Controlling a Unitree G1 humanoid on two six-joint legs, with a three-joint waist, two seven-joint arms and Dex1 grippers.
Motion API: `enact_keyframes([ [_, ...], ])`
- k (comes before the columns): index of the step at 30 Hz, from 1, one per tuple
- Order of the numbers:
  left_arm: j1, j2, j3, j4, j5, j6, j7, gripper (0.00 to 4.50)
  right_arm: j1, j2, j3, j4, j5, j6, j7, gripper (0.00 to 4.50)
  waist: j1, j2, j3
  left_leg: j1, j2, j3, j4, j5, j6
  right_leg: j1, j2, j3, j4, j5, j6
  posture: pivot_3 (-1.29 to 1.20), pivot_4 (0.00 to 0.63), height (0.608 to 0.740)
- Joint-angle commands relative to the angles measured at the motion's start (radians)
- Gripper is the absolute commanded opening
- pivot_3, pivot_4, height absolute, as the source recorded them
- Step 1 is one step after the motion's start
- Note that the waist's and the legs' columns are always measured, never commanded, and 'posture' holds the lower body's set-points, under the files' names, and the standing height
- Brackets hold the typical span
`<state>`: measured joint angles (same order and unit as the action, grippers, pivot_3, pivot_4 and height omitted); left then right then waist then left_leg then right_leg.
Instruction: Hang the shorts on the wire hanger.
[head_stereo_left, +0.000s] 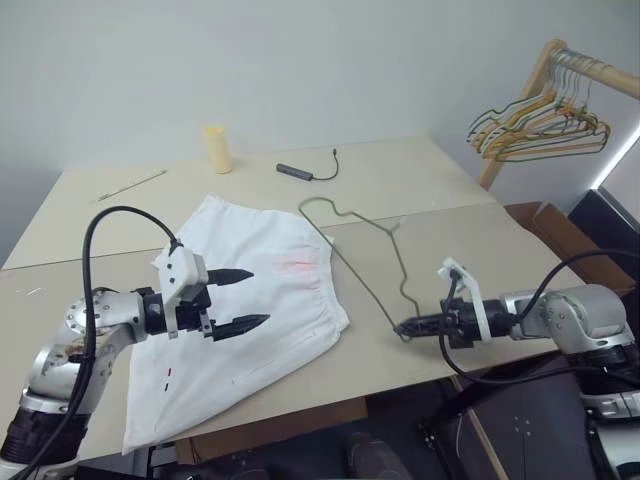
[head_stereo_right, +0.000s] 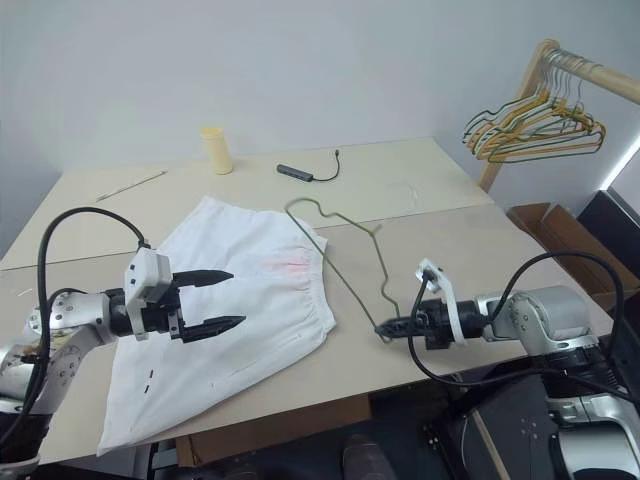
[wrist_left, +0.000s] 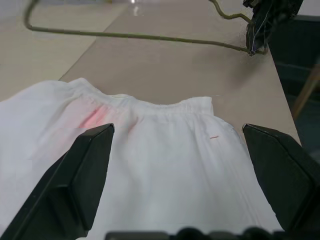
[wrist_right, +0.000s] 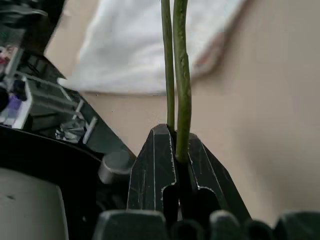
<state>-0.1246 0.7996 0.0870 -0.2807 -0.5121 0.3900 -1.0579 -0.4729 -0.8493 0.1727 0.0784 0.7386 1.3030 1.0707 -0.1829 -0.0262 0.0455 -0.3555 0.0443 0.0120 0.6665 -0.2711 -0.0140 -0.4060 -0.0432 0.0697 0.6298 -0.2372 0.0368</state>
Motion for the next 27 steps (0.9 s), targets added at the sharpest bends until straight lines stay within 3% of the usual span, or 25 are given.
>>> enact_keyframes([
  [1, -0.014, 0.012, 0.01, -0.033, 0.002, -0.018, -0.011, 4.47, -0.032, -0.033, 0.044, 0.085, -0.053, -0.052, 0.08, 0.0, -0.002, 0.0, 0.0, 0.0, 0.0, 0.0, 0.0, 0.0, 0.0, 0.0, 0.0, 0.0, 0.0, 0.0, 0.0, -0.14, 0.0, 0.74],
  [6, -0.015, 0.025, 0.016, -0.011, 0.045, -0.035, -0.004, 4.47, -0.11, -0.065, 0.095, 0.272, -0.065, -0.017, 0.248, 0.0, -0.003, 0.001, 0.001, 0.001, 0.0, 0.001, 0.0, 0.0, 0.0, 0.0, 0.0, 0.001, 0.001, 0.0, 0.0, -0.14, 0.0, 0.74],
  [13, -0.01, 0.033, 0.034, -0.002, 0.046, -0.044, -0.019, 4.47, -0.256, -0.066, 0.266, 0.45, -0.147, 0.029, 0.425, 0.0, -0.001, 0.001, 0.001, 0.001, 0.0, 0.0, 0.0, 0.0, 0.0, 0.001, 0.0, 0.0, 0.0, 0.0, 0.0, -0.14, 0.0, 0.74],
  [27, 0.042, 0.037, 0.047, -0.05, 0.058, -0.04, 0.004, 4.47, -0.378, 0.028, 0.365, 0.685, -0.299, -0.048, 0.536, 0.0, 0.004, 0.001, 0.001, 0.001, 0.0, 0.0, 0.0, 0.0, 0.0, 0.0, 0.0, 0.0, 0.001, 0.0, 0.0, -0.1, 0.0, 0.74],
])
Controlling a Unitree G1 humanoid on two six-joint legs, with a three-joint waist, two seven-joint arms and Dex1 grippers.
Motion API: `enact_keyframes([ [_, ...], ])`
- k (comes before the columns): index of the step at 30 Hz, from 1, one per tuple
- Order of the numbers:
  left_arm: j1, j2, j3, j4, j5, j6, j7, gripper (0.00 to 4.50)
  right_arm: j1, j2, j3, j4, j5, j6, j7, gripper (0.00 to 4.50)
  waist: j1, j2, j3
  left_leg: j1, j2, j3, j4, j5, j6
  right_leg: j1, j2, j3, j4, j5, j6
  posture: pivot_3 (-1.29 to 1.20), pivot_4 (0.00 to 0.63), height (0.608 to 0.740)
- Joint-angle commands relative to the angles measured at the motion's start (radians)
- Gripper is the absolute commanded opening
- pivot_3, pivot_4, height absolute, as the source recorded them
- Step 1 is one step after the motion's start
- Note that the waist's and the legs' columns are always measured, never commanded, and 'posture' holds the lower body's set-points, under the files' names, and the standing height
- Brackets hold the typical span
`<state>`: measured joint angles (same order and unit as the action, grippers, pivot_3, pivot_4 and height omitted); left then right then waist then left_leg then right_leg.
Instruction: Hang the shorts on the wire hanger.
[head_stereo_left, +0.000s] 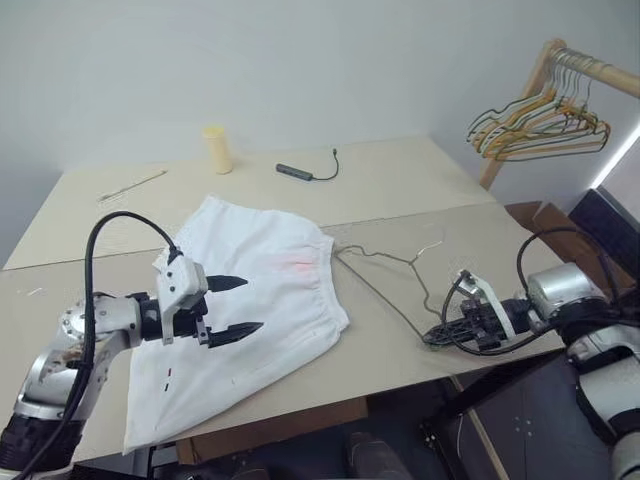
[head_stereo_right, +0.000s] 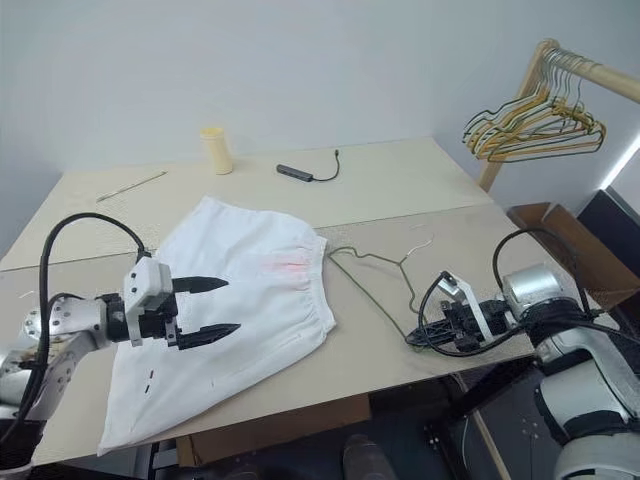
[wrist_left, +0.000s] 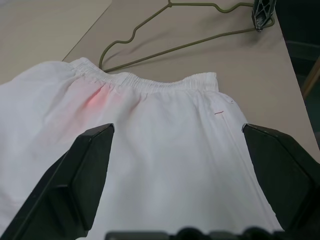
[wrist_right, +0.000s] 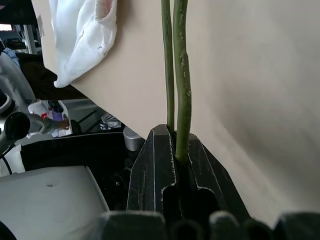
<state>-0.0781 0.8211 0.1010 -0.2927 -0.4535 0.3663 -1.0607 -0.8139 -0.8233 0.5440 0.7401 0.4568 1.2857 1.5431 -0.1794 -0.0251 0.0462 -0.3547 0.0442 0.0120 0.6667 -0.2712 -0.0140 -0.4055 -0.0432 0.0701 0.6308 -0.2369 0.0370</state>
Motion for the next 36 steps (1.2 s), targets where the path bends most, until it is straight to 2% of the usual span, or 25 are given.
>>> enact_keyframes([
  [1, -0.002, 0.016, 0.033, -0.041, 0.001, -0.017, 0.008, 4.47, -0.036, 0.004, -0.006, 0.022, -0.017, -0.038, 0.068, 0.0, 0.001, 0.0, 0.0, 0.0, 0.0, 0.0, 0.0, 0.0, 0.0, 0.0, 0.0, 0.0, 0.0, 0.0, 0.0, -0.1, 0.0, 0.74],
  [16, 0.01, 0.007, 0.025, -0.035, 0.014, -0.038, 0.017, 4.47, -0.006, -0.002, -0.013, -0.068, 0.047, -0.074, 0.071, 0.0, 0.002, 0.0, 0.0, 0.0, 0.0, 0.0, 0.0, 0.0, 0.0, 0.0, 0.0, 0.0, 0.001, 0.0, 0.0, -0.1, 0.0, 0.74],
  [22, 0.011, 0.008, 0.009, -0.031, 0.04, -0.046, 0.018, 4.47, -0.03, -0.011, 0.054, -0.095, 0.086, -0.073, 0.071, 0.0, 0.001, 0.0, 0.0, 0.0, 0.0, 0.0, 0.0, 0.0, 0.0, 0.0, 0.0, 0.0, 0.001, 0.0, 0.0, -0.09, 0.0, 0.74],
  [31, 0.005, -0.008, -0.016, -0.055, 0.06, -0.045, 0.035, 4.47, -0.137, 0.055, 0.145, 0.038, 0.08, -0.113, 0.071, 0.0, 0.005, 0.0, 0.0, 0.0, 0.0, -0.001, 0.001, 0.0, 0.0, 0.0, 0.0, 0.0, 0.002, 0.001, -0.001, -0.07, 0.0, 0.74],
  [36, 0.018, -0.005, -0.023, -0.059, 0.078, -0.051, 0.047, 4.47, -0.204, 0.139, 0.164, 0.187, 0.023, -0.174, 0.071, 0.0, 0.008, 0.0, 0.0, 0.0, 0.0, 0.0, 0.002, 0.0, 0.0, 0.0, 0.0, 0.0, 0.002, 0.001, -0.002, -0.06, 0.0, 0.74],
])
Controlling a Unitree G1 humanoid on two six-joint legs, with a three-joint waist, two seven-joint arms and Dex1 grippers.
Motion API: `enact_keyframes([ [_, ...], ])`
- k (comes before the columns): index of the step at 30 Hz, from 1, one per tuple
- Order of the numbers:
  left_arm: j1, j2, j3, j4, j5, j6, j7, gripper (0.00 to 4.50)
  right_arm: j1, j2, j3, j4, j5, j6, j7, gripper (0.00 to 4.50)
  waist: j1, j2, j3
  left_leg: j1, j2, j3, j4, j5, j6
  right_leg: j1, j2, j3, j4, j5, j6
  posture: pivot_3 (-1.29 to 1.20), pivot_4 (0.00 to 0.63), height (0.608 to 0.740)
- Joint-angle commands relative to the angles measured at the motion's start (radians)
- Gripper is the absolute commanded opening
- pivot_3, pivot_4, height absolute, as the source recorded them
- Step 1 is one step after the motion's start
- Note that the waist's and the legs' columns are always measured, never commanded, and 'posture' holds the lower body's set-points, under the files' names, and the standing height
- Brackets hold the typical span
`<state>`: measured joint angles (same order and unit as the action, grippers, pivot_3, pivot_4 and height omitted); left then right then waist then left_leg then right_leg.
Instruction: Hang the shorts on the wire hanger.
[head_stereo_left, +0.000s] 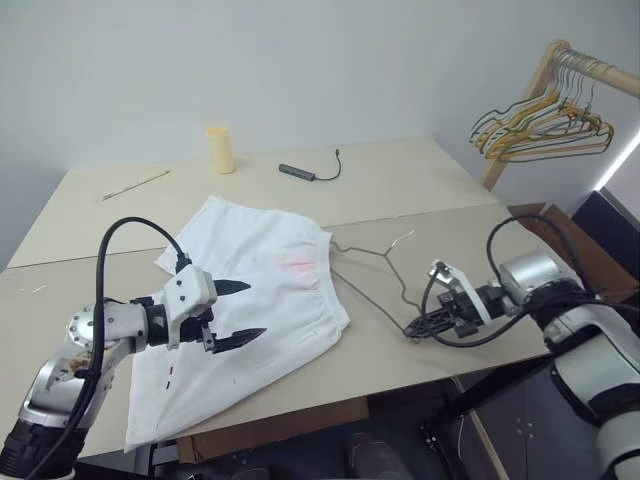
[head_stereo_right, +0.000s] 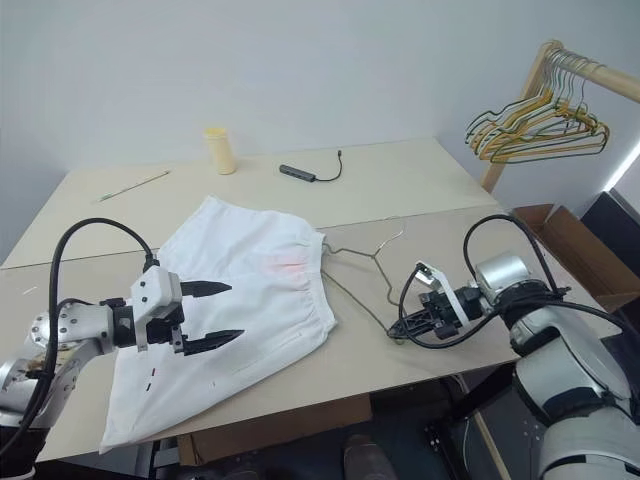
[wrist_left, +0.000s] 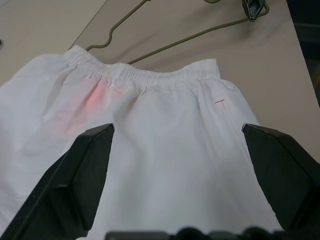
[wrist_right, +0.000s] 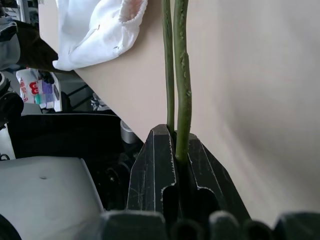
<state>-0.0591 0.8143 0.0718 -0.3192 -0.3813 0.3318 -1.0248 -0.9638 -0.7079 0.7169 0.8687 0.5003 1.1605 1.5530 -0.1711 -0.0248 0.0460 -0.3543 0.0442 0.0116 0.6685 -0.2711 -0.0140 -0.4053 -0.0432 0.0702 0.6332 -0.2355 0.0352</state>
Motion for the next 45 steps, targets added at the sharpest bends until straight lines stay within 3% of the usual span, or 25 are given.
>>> enact_keyframes([
  [1, -0.001, 0.0, 0.007, -0.035, 0.005, -0.015, 0.013, 4.47, -0.066, 0.037, -0.008, 0.081, -0.025, -0.063, 0.061, 0.0, 0.001, 0.0, 0.0, 0.0, 0.0, 0.0, 0.0, 0.0, 0.0, 0.0, 0.0, 0.0, 0.0, 0.001, -0.001, -0.05, 0.0, 0.74],
  [15, 0.006, -0.003, -0.003, -0.055, 0.008, -0.012, 0.033, 4.47, -0.164, 0.181, -0.122, 0.357, -0.174, -0.209, 0.061, 0.0, 0.021, 0.0, 0.0, 0.0, 0.0, -0.001, 0.001, 0.0, 0.0, 0.0, 0.0, -0.001, 0.002, 0.003, -0.005, -0.03, 0.0, 0.74],
  [25, 0.007, -0.002, -0.008, -0.057, 0.013, -0.015, 0.034, 4.47, -0.186, 0.209, -0.375, 0.41, -0.27, -0.317, -0.05, 0.0, 0.021, 0.0, 0.0, 0.0, 0.0, -0.001, 0.003, 0.0, 0.0, 0.0, 0.0, 0.0, 0.007, 0.003, -0.005, -0.03, 0.0, 0.74],
  [32, 0.001, 0.004, 0.009, -0.043, 0.033, -0.036, 0.033, 4.47, -0.073, 0.201, -0.461, 0.199, -0.332, -0.664, -0.139, 0.0, 0.019, 0.0, 0.0, 0.0, -0.001, -0.001, 0.004, 0.0, 0.0, 0.0, 0.0, 0.0, 0.007, 0.003, -0.005, -0.05, 0.0, 0.74],
  [36, -0.043, 0.006, 0.052, -0.049, 0.002, -0.037, 0.041, 4.47, 0.013, 0.196, -0.483, 0.017, -0.356, -0.773, -0.196, 0.0, 0.019, 0.0, 0.0, 0.0, -0.001, -0.001, 0.004, 0.0, 0.0, -0.001, 0.0, 0.0, 0.007, 0.003, -0.005, -0.06, 0.0, 0.74],
  [40, -0.155, 0.048, 0.154, -0.099, -0.145, 0.014, -0.005, 4.47, 0.08, 0.19, -0.482, -0.208, -0.371, -0.765, -0.245, 0.0, 0.019, 0.0, 0.0, 0.0, 0.0, -0.001, 0.005, 0.0, 0.0, -0.001, 0.0, 0.0, 0.008, 0.003, -0.005, -0.06, 0.0, 0.74],
  [45, -0.328, 0.147, 0.199, -0.014, -0.177, 0.036, -0.05, 4.47, 0.104, 0.179, -0.455, -0.419, -0.399, -0.68, -0.289, 0.0, 0.017, 0.0, 0.0, 0.0, 0.0, -0.001, 0.006, 0.0, 0.0, 0.0, 0.0, 0.0, 0.008, 0.0, -0.001, -0.06, 0.0, 0.74],
])
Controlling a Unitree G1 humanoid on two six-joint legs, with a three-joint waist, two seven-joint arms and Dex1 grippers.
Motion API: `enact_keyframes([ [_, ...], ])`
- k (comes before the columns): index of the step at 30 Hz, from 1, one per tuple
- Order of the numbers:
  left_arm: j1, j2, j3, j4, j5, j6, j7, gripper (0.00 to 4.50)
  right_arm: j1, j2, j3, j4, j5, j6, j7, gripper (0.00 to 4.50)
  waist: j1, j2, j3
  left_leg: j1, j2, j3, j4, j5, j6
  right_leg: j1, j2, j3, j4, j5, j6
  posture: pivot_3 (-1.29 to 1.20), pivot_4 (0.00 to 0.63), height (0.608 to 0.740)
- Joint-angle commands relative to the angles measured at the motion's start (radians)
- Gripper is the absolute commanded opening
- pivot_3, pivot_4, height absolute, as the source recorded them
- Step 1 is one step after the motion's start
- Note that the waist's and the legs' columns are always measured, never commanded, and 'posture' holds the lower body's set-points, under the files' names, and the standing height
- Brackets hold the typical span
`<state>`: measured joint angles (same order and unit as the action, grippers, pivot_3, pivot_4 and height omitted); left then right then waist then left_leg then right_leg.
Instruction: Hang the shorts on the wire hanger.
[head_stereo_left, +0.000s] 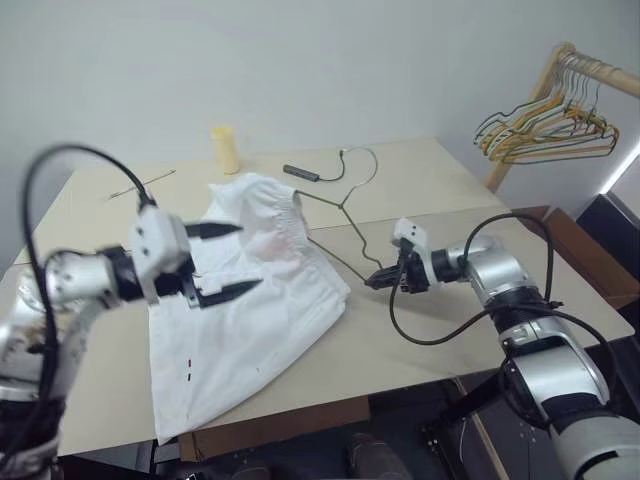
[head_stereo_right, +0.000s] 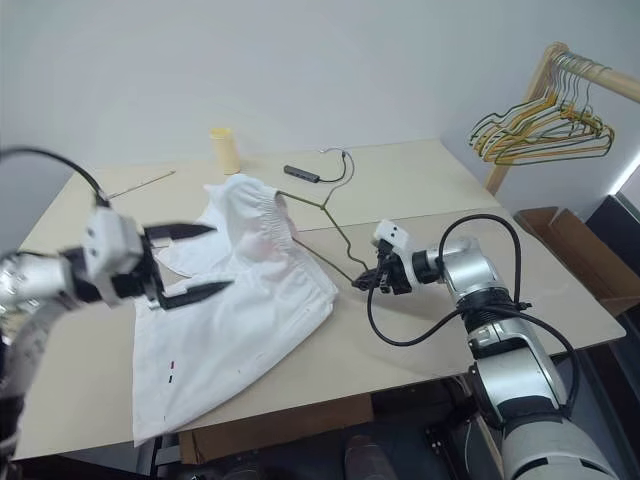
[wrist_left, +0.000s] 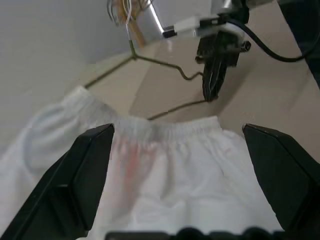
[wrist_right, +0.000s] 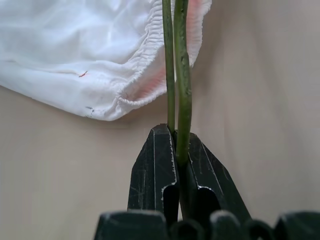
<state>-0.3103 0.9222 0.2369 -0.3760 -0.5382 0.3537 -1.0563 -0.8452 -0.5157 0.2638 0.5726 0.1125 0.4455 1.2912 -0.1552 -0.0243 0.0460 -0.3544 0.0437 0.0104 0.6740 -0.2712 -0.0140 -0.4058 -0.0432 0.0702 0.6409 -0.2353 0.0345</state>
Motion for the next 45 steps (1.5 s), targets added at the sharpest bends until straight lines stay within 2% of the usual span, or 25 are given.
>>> enact_keyframes([
  [1, -0.123, 0.056, 0.033, 0.076, -0.025, 0.023, -0.025, 4.47, -0.015, -0.015, 0.006, -0.159, -0.021, 0.048, -0.036, 0.0, 0.002, 0.0, 0.0, 0.0, 0.0, 0.0, 0.0, 0.0, 0.0, 0.0, 0.0, 0.0, 0.0, -0.001, 0.001, -0.06, 0.0, 0.74],
  [4, -0.255, 0.119, -0.002, 0.199, -0.01, 0.032, -0.094, 4.47, -0.012, -0.019, 0.035, -0.245, -0.055, 0.056, -0.056, 0.0, 0.003, 0.0, 0.0, 0.0, 0.0, -0.001, 0.001, 0.0, 0.0, 0.0, 0.0, -0.001, 0.001, -0.002, 0.003, -0.06, 0.0, 0.74],
  [7, -0.338, 0.175, -0.078, 0.328, 0.078, -0.037, -0.18, 4.47, -0.002, -0.021, 0.068, -0.311, -0.079, 0.063, -0.068, 0.0, 0.001, 0.0, 0.0, 0.0, 0.0, 0.0, 0.0, 0.0, 0.0, 0.0, 0.0, -0.001, 0.0, -0.002, 0.003, -0.05, 0.0, 0.74],
  [11, -0.436, 0.198, -0.176, 0.477, 0.165, -0.082, -0.275, 4.47, 0.008, -0.016, 0.097, -0.374, -0.084, 0.085, -0.067, 0.0, 0.005, 0.0, 0.0, -0.001, 0.0, 0.0, 0.0, 0.0, 0.0, 0.0, 0.0, -0.001, 0.0, -0.002, 0.003, -0.05, 0.0, 0.74],
  [13, -0.459, 0.211, -0.229, 0.533, 0.193, -0.12, -0.38, 4.47, 0.007, -0.015, 0.121, -0.409, -0.097, 0.106, -0.07, 0.0, 0.006, 0.0, 0.0, -0.001, 0.0, 0.0, 0.001, 0.0, 0.0, -0.001, 0.0, -0.001, 0.0, -0.002, 0.003, -0.05, 0.0, 0.74],
  [19, -0.542, 0.157, -0.318, 0.652, 0.272, -0.172, -0.465, 4.47, -0.013, -0.009, 0.156, -0.446, -0.087, 0.185, -0.053, 0.0, 0.012, 0.0, 0.0, -0.01, 0.0, 0.0, 0.004, 0.0, 0.0, -0.009, 0.0, -0.001, 0.003, -0.002, 0.002, -0.05, 0.0, 0.74],
  [21, -0.558, 0.14, -0.335, 0.675, 0.271, -0.163, -0.508, 4.47, -0.019, -0.007, 0.164, -0.452, -0.097, 0.186, -0.058, 0.0, 0.015, 0.0, 0.0, -0.016, -0.001, 0.0, 0.006, 0.0, 0.0, -0.017, 0.0, -0.001, 0.006, 0.001, -0.002, -0.05, 0.0, 0.74],
  [24, -0.575, 0.113, -0.361, 0.716, 0.304, -0.177, -0.519, 4.47, -0.023, -0.004, 0.173, -0.457, -0.103, 0.187, -0.065, 0.0, 0.015, 0.0, 0.0, -0.018, -0.001, 0.0, 0.006, 0.0, 0.0, -0.018, 0.0, -0.001, 0.006, 0.002, -0.004, -0.05, 0.0, 0.74],
  [27, -0.578, 0.088, -0.373, 0.747, 0.32, -0.199, -0.539, 3.86, -0.025, -0.007, 0.186, -0.467, -0.108, 0.184, -0.068, 0.0, 0.013, 0.0, 0.0, -0.018, -0.001, 0.0, 0.006, 0.0, 0.0, -0.018, 0.0, -0.001, 0.006, 0.002, -0.004, -0.06, 0.0, 0.74],
  [30, -0.586, 0.058, -0.377, 0.763, 0.345, -0.209, -0.517, 2.88, -0.021, -0.013, 0.189, -0.493, -0.103, 0.192, -0.064, 0.0, 0.013, 0.0, 0.0, -0.018, -0.001, 0.0, 0.006, 0.0, 0.0, -0.018, 0.0, -0.001, 0.006, 0.002, -0.004, -0.06, 0.0, 0.74],
  [40, -0.607, 0.014, -0.405, 0.831, 0.377, -0.237, -0.556, 2.88, -0.016, -0.02, 0.198, -0.522, -0.108, 0.192, -0.067, 0.0, 0.007, 0.0, 0.0, -0.017, -0.001, -0.001, 0.006, 0.0, 0.0, -0.018, 0.0, -0.001, 0.006, 0.002, -0.004, -0.08, 0.0, 0.74],
  [41, -0.608, 0.012, -0.408, 0.833, 0.37, -0.23, -0.558, 2.53, -0.015, -0.02, 0.199, -0.522, -0.109, 0.192, -0.068, 0.0, 0.005, 0.0, 0.0, -0.018, -0.001, -0.001, 0.006, 0.0, 0.0, -0.018, 0.0, -0.001, 0.006, 0.002, -0.004, -0.08, 0.0, 0.74],
  [42, -0.609, 0.015, -0.414, 0.833, 0.361, -0.231, -0.558, 2.4, -0.014, -0.02, 0.201, -0.523, -0.11, 0.191, -0.07, 0.0, 0.004, 0.0, 0.0, -0.018, -0.001, -0.001, 0.006, 0.0, 0.0, -0.018, 0.0, -0.001, 0.006, 0.002, -0.004, -0.08, 0.0, 0.74],
  [45, -0.61, 0.02, -0.423, 0.835, 0.357, -0.24, -0.558, 1.44, -0.011, -0.022, 0.206, -0.521, -0.113, 0.185, -0.072, 0.0, 0.002, 0.0, 0.0, -0.018, -0.001, -0.001, 0.006, 0.0, 0.0, -0.018, 0.0, -0.001, 0.006, 0.002, -0.004, -0.08, 0.0, 0.74],
])
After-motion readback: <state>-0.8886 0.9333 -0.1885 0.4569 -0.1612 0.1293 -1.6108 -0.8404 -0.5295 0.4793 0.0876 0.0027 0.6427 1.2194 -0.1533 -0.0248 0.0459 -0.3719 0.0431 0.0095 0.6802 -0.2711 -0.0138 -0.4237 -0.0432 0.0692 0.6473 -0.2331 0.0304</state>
